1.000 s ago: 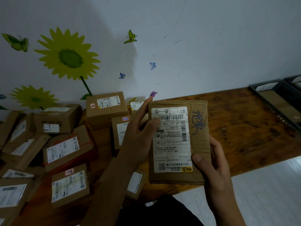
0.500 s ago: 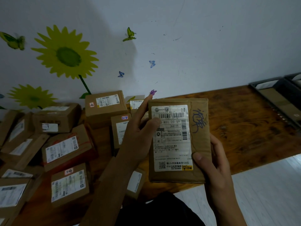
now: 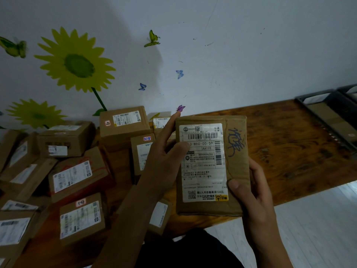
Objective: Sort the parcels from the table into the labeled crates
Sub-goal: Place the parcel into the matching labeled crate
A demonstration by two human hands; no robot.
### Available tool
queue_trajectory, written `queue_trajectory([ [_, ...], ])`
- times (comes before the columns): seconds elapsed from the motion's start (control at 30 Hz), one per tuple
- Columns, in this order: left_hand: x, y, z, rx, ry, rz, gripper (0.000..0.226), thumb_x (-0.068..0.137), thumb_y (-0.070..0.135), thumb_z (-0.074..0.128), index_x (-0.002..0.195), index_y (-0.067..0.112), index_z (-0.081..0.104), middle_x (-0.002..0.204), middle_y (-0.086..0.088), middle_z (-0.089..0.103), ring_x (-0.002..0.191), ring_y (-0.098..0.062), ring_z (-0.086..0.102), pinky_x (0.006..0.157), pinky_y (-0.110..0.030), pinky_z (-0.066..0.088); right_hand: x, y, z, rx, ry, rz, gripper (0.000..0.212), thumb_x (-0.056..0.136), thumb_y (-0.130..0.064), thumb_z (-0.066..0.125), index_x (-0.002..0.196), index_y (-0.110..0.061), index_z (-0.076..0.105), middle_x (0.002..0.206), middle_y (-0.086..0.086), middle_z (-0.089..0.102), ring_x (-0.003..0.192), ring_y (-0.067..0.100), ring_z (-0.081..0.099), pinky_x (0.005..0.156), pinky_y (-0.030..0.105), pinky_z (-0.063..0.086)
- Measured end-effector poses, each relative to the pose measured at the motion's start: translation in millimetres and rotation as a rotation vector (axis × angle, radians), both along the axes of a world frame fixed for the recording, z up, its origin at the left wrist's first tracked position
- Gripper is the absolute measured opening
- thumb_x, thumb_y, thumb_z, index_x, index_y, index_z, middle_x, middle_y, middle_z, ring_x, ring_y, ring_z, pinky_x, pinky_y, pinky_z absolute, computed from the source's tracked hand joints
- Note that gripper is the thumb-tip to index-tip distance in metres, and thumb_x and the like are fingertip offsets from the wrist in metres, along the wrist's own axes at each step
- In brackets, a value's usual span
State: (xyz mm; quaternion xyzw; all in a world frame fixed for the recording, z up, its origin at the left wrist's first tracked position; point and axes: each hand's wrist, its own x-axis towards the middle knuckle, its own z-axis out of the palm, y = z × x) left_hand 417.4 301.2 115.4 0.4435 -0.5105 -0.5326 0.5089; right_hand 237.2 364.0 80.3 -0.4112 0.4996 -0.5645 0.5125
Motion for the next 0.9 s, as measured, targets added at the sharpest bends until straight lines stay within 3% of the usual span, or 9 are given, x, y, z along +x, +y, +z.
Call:
queue_trajectory([
  [0.17, -0.7, -0.1, -0.9, 0.002, -0.010, -0.008, 0.062, 0.099, -0.006, 0.042, 0.150, 0.030, 0.034, 0.093, 0.021, 0.074, 0.089, 0.000, 0.071, 0.069, -0.014, 0.055, -0.2, -0.2, -0.3, 0.000, -0.002, -0.006, 0.059, 0.066, -0.043, 0.074, 0.124, -0.038, 0.063, 0.121, -0.003, 0.070, 0.110, 0.022, 0.069, 0.075, 0.030, 0.060],
  [0.53, 1.7, -2.8, -4.1, -0.010, -0.027, -0.056, 0.068, 0.098, -0.009, 0.040, 0.138, 0.046, 0.034, 0.097, 0.022, 0.073, 0.094, -0.001, 0.070, 0.070, -0.016, 0.055, -1.3, -3.0, -2.9, 0.010, -0.030, -0.028, 0.054, 0.075, -0.026, 0.073, 0.127, -0.031, 0.062, 0.122, 0.000, 0.070, 0.109, 0.024, 0.069, 0.073, 0.029, 0.060],
  [0.67, 2.4, -4.0, -7.2, -0.008, -0.015, -0.068, 0.071, 0.097, -0.008, 0.044, 0.136, 0.050, 0.033, 0.100, 0.023, 0.072, 0.099, -0.003, 0.069, 0.072, -0.019, 0.056, 1.6, -4.2, -3.0, 0.010, -0.049, -0.045, 0.058, 0.068, -0.037, 0.076, 0.124, -0.032, 0.064, 0.120, 0.002, 0.070, 0.106, 0.025, 0.071, 0.072, 0.030, 0.059],
  [0.8, 2.4, -4.3, -11.0, 0.001, -0.006, -0.079, 0.070, 0.082, 0.011, 0.051, 0.135, 0.054, 0.034, 0.108, 0.020, 0.071, 0.107, -0.006, 0.067, 0.074, -0.021, 0.057, 1.4, -5.3, -4.6, 0.022, -0.087, -0.070, 0.059, 0.067, -0.035, 0.077, 0.124, -0.028, 0.065, 0.118, 0.005, 0.071, 0.103, 0.026, 0.071, 0.070, 0.029, 0.059],
  [0.9, 3.5, -3.6, -13.1, -0.009, 0.008, -0.091, 0.073, 0.086, 0.005, 0.052, 0.138, 0.051, 0.031, 0.110, 0.023, 0.070, 0.109, -0.006, 0.066, 0.075, -0.021, 0.057, 1.6, -5.6, -5.6, 0.022, -0.093, -0.076, 0.056, 0.068, -0.035, 0.077, 0.123, -0.030, 0.066, 0.119, 0.006, 0.071, 0.105, 0.028, 0.071, 0.071, 0.030, 0.059],
])
